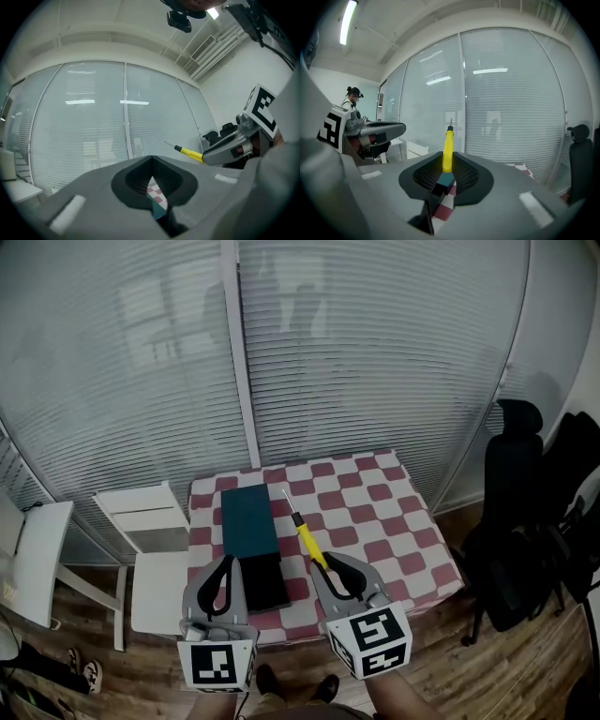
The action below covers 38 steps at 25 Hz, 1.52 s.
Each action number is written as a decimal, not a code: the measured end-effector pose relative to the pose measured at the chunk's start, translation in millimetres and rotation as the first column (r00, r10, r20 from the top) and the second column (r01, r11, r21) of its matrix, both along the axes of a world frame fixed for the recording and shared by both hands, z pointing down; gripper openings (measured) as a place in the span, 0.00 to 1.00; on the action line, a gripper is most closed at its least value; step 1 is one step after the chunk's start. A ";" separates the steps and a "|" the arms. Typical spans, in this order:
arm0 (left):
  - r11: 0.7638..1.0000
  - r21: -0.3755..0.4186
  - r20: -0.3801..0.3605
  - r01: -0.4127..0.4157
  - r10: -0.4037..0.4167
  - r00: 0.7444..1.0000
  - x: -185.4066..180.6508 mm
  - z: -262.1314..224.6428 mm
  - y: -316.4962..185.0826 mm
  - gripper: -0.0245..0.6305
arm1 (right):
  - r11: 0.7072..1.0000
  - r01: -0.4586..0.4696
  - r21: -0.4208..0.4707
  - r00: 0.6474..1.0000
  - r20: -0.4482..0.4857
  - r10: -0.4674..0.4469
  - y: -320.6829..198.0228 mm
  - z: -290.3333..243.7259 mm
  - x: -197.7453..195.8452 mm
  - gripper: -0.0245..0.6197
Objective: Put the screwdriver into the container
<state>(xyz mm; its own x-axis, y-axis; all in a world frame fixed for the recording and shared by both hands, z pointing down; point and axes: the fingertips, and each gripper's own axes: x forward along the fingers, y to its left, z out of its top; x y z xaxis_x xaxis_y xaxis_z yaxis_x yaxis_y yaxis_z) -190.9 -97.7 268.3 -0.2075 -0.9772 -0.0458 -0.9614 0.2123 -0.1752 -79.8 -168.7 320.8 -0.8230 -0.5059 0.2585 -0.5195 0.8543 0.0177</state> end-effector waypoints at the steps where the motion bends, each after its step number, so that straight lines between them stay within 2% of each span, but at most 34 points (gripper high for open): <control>1: 1.000 0.003 0.000 -0.001 0.001 1.000 -3.3 -1.1 0.5 0.04 | 1.000 0.005 -0.001 1.000 0.000 -0.005 0.9 0.9 -5.4 0.17; 4: 0.999 0.039 0.000 -0.020 0.020 1.000 -12.4 -6.9 0.9 0.04 | 1.000 0.012 -0.005 1.000 -0.002 -0.012 2.3 2.4 -20.1 0.17; 13: 0.999 0.034 -0.005 -0.011 0.011 1.000 -35.1 -7.9 3.3 0.04 | 0.999 0.032 -0.022 0.999 -0.030 -0.032 7.1 13.0 -41.3 0.17; 24: 0.999 -0.024 -0.048 -0.023 0.022 0.999 -36.2 21.6 13.0 0.04 | 0.990 0.052 -0.134 0.990 -0.126 -0.069 27.1 74.7 -45.6 0.17; 38: 0.993 -0.113 -0.130 -0.031 0.016 0.991 -50.1 72.6 19.4 0.04 | 0.953 0.051 -0.299 0.961 -0.246 -0.128 53.2 167.0 -50.3 0.17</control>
